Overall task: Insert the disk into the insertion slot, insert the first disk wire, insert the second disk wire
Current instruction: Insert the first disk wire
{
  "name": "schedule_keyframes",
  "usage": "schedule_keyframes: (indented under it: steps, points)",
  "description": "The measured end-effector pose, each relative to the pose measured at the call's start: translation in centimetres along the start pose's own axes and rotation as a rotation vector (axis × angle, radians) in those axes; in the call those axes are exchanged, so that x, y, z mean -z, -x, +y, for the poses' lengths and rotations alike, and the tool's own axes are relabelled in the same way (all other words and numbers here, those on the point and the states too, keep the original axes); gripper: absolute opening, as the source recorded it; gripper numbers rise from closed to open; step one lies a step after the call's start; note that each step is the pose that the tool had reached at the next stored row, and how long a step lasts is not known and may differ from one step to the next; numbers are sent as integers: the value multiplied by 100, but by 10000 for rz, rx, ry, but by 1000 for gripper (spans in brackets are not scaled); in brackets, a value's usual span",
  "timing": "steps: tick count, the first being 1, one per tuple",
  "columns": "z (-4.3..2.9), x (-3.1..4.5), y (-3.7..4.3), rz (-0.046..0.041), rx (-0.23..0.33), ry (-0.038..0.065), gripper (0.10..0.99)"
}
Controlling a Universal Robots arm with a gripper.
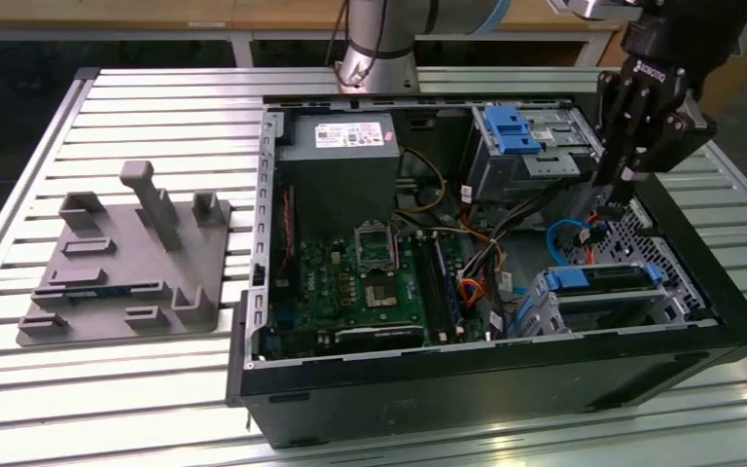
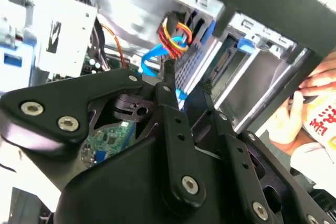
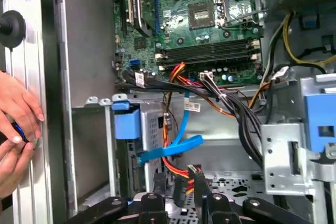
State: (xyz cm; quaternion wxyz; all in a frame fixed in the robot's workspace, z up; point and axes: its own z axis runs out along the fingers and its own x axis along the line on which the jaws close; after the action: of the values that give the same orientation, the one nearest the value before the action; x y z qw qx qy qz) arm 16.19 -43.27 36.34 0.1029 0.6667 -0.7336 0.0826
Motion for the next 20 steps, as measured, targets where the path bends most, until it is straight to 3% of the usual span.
schedule_keyframes:
  steps: [3,6,7,10,13,17,20]
  points:
    - [-91,-30,19,20,2,8,349]
    - [-98,-63,28,106,-3,1,349]
    - [-98,-71,31,162,-7,-4,349]
    - [-91,-83,46,469,-44,-55,349]
    - [-74,-100,54,710,-126,-119,349]
    - [-45,-132,70,925,-254,-160,349]
    - [-43,-141,144,1093,-264,-177,349]
